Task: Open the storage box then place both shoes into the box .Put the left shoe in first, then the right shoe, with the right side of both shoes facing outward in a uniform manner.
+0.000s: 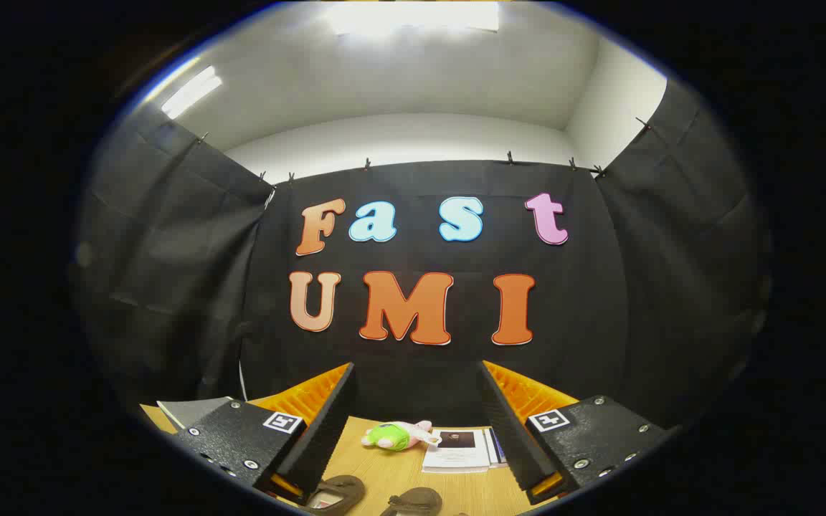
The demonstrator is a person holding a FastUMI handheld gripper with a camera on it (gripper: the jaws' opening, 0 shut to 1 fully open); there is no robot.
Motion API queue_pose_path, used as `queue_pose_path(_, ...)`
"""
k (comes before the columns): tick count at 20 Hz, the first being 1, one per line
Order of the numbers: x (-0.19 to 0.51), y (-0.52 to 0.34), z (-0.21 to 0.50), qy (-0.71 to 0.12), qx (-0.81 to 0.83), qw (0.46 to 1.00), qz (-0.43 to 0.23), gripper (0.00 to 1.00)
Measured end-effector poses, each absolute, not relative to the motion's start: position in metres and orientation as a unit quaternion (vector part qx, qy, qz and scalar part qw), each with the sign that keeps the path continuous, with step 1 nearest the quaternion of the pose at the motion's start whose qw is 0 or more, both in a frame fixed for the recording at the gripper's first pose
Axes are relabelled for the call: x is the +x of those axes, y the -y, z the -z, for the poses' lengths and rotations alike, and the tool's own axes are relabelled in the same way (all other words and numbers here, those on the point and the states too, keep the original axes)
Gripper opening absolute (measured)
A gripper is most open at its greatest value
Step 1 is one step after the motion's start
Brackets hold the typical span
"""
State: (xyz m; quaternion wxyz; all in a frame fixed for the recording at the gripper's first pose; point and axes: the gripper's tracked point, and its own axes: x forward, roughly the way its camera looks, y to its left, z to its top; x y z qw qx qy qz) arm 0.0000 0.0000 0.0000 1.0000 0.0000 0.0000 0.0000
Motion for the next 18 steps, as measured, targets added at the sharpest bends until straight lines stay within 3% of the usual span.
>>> queue_pose_path(18,0.008,-0.015,0.008,-0.012,0.011,1.000,-0.013,0.99)
